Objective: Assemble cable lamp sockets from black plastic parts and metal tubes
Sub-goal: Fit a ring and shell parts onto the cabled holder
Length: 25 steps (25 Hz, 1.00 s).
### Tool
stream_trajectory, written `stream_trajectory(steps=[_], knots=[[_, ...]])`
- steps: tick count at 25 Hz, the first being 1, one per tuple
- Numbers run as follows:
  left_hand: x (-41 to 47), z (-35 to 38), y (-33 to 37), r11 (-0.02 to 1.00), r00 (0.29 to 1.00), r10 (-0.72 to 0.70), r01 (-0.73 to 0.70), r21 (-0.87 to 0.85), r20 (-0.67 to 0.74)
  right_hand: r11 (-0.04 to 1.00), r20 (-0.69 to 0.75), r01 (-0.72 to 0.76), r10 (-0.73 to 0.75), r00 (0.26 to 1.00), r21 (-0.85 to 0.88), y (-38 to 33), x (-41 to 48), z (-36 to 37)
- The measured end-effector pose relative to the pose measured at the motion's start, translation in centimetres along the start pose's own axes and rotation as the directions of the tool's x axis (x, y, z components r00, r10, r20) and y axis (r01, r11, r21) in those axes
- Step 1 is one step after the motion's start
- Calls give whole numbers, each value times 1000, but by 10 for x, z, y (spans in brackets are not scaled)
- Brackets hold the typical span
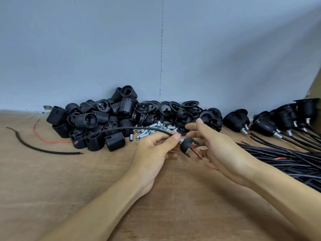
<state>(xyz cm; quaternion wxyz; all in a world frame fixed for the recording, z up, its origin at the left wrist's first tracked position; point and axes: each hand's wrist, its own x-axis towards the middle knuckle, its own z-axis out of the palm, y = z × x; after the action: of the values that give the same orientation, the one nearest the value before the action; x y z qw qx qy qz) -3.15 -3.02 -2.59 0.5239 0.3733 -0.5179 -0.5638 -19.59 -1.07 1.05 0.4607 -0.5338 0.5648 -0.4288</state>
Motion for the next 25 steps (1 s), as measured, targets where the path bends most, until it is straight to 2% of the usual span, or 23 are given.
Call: stream_trajectory(steps=[1, 3, 4, 5, 7, 8, 10, 12, 13, 15, 18, 21, 23, 25], knots=[[0, 0, 0, 999, 1000, 16, -16, 31, 4, 991, -1, 54, -55, 999, -126, 1, 0, -2], [-1, 0, 2, 991, 998, 63, -65, 116, 19, 911, 9, 294, -304, 953, -291, 5, -1, -5], [-1, 0, 2, 977, 995, 101, -104, 187, 23, 809, 14, 441, -474, 881, -390, 7, -2, -7], [-2, 0, 3, 955, 989, 140, -145, 260, 35, 663, 38, 544, -616, 787, -514, 9, -4, -9], [-6, 3, 5, 913, 980, 179, -200, 355, 91, 352, 128, 628, -798, 589, -694, 12, -6, -10], [-8, 4, 5, 871, 972, 204, -236, 430, 121, 231, 175, 643, -846, 503, -730, 12, -7, -10], [-9, 5, 7, 723, 943, 286, -329, 607, 170, 54, 257, 667, -897, 358, -743, 10, -9, -8], [-9, 7, 10, 652, 925, 313, -373, 661, 214, -93, 340, 657, -904, 259, -748, 9, -12, -5], [-7, 8, 11, 650, 923, 301, -384, 656, 241, -151, 371, 621, -896, 242, -769, 8, -13, -3], [-6, 8, 13, 587, 911, 294, -411, 697, 289, -187, 374, 513, -881, 290, -838, 6, -13, -4], [-5, 7, 9, 443, 865, 379, -482, 756, 329, -119, 272, 384, -887, 373, -915, 5, -10, -9], [-4, 3, 1, 338, 825, 466, -500, 797, 320, -108, 241, 339, -893, 381, -935, 11, -5, -13], [-1, 0, -3, 387, 833, 508, -448, 806, 219, -98, 244, 349, -881, 405, -932, 14, -1, -17], [2, -3, -5, 524, 855, 510, -394, 755, 92, -72, 256, 383, -852, 456, -921, 16, 1, -20]])
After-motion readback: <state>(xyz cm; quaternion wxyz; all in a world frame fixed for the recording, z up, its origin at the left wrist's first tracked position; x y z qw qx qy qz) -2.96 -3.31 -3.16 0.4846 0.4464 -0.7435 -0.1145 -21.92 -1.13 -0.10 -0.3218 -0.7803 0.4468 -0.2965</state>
